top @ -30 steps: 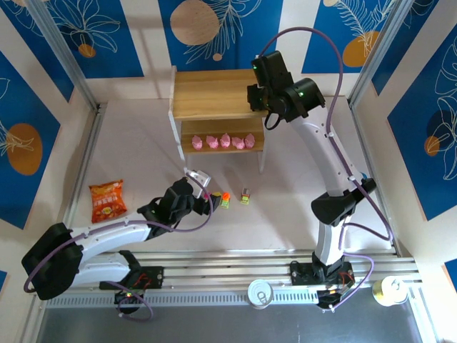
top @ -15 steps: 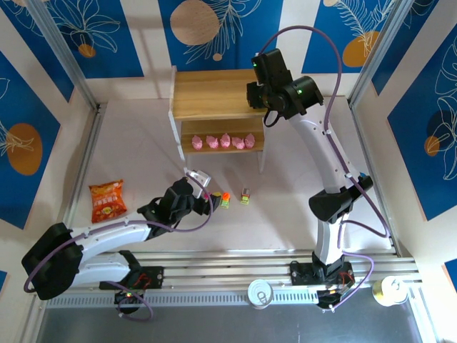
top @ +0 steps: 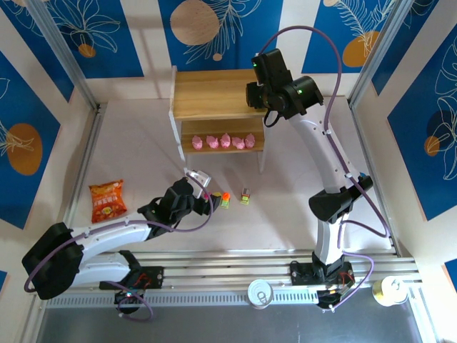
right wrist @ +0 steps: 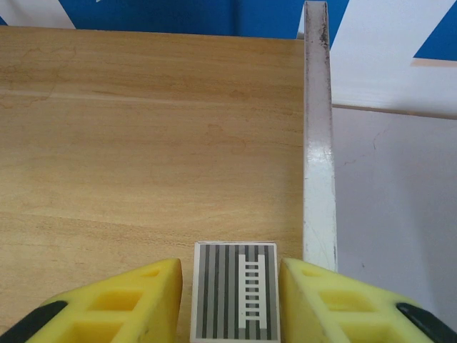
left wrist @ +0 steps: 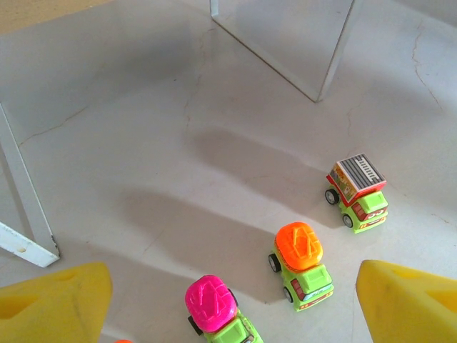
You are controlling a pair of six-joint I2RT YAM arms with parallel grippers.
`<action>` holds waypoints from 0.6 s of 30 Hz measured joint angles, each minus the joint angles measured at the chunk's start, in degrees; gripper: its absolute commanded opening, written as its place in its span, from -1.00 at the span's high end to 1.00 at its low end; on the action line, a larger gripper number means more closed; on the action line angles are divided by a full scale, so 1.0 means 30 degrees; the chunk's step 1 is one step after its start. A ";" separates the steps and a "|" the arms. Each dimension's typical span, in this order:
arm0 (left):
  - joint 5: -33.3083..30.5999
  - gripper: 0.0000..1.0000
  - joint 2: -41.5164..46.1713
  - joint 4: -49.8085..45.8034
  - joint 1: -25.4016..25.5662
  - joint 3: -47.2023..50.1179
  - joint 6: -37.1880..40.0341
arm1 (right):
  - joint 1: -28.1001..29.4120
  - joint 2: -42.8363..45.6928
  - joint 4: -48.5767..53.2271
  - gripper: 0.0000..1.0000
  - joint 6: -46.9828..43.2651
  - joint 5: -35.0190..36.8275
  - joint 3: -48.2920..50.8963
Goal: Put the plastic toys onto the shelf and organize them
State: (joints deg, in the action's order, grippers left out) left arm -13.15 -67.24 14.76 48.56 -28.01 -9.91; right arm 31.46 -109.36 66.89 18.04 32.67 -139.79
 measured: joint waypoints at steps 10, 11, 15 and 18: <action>-0.0466 -0.78 0.0007 0.0000 0.0000 0.0000 -0.0007 | -0.0372 0.0291 -0.0066 0.12 -0.0204 -0.0036 -0.0867; -0.0597 -0.78 0.0029 0.0000 0.0000 0.0000 -0.0007 | -0.0372 0.0408 -0.0066 0.11 -0.0204 -0.0036 -0.0867; -0.1421 -0.79 0.0503 -0.0153 -0.0007 0.0007 -0.0022 | -0.0138 0.1472 -0.0321 0.11 -0.0197 0.0066 0.0051; -0.2127 -0.79 0.1137 -0.0211 -0.0102 0.0124 -0.0080 | 0.0576 0.3300 -0.0954 0.12 -0.0189 0.0423 0.2353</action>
State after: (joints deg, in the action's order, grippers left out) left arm -19.53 -63.83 14.13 48.25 -27.64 -10.15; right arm 33.19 -99.46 64.03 17.47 33.93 -132.73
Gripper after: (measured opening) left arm 0.894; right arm 0.443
